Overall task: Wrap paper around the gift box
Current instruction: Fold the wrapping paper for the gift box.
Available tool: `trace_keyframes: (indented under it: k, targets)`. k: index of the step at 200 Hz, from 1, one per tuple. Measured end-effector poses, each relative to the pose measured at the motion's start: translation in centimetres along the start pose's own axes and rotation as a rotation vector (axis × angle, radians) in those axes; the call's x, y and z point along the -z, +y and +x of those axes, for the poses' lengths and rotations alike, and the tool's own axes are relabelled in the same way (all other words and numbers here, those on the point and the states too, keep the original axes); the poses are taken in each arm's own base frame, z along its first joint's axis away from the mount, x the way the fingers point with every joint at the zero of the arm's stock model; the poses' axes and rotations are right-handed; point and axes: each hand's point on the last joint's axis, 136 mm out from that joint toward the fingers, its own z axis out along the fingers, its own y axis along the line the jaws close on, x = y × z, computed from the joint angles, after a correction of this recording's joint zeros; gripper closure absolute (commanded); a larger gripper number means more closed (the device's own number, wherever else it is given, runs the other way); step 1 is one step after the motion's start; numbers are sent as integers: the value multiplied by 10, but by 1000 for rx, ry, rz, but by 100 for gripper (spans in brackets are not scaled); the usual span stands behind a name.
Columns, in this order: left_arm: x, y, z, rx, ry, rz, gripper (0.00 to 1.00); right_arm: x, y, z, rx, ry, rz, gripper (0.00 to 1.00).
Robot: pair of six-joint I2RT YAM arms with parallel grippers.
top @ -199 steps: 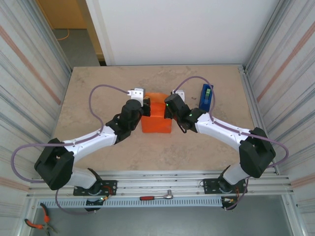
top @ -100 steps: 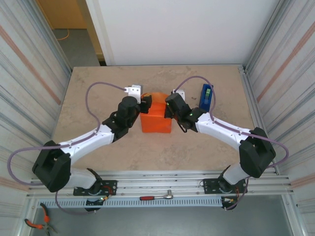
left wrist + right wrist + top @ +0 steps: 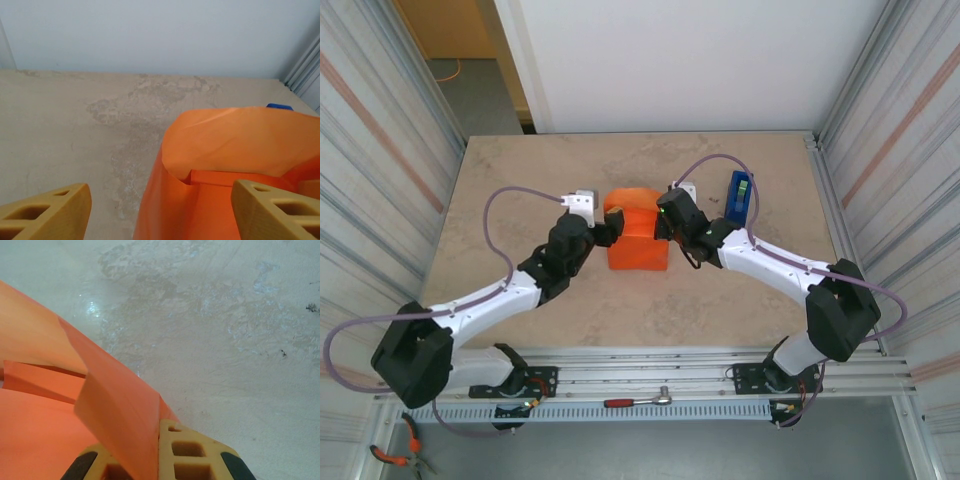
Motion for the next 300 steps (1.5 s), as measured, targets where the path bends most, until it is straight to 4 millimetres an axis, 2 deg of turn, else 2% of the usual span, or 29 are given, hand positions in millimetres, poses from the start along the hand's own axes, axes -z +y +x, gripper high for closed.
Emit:
trace_keyframes:
  k: [24, 67, 85, 98, 130, 149, 163, 202, 239, 277, 300]
  targets:
    - [-15, -3, 9, -14, 30, -9, 25, 0, 0, 0, -1, 0, -1, 100]
    - [-37, -13, 5, -30, 35, -14, 26, 0, 0, 0, 0, 1, -1, 100]
    - [-42, -11, 10, -45, 48, -28, 27, 2, 1, -1, 1, 11, -2, 94]
    - [-44, -9, 17, -54, 60, -45, 28, 3, 2, 0, 2, 27, -12, 84]
    - [-46, -6, 26, -76, 76, -84, 33, 10, 7, 0, 4, 61, -34, 43]
    - [-45, -3, 29, -86, 82, -113, 35, 19, 10, -7, -2, 54, -51, 29]
    - [-45, -1, 31, -93, 85, -129, 36, 27, 9, -12, -12, 39, -59, 24]
    - [-44, 2, 32, -101, 82, -160, 37, 38, 6, -20, -40, 13, -61, 22]
    - [-44, 3, 32, -100, 83, -164, 38, 28, -5, -1, -34, 50, -27, 22]
    - [-44, 0, 32, -102, 87, -159, 37, 7, -7, 14, -37, 89, 7, 25]
    - [-45, -2, 30, -106, 95, -158, 33, 4, -6, 11, -59, 73, 6, 28]
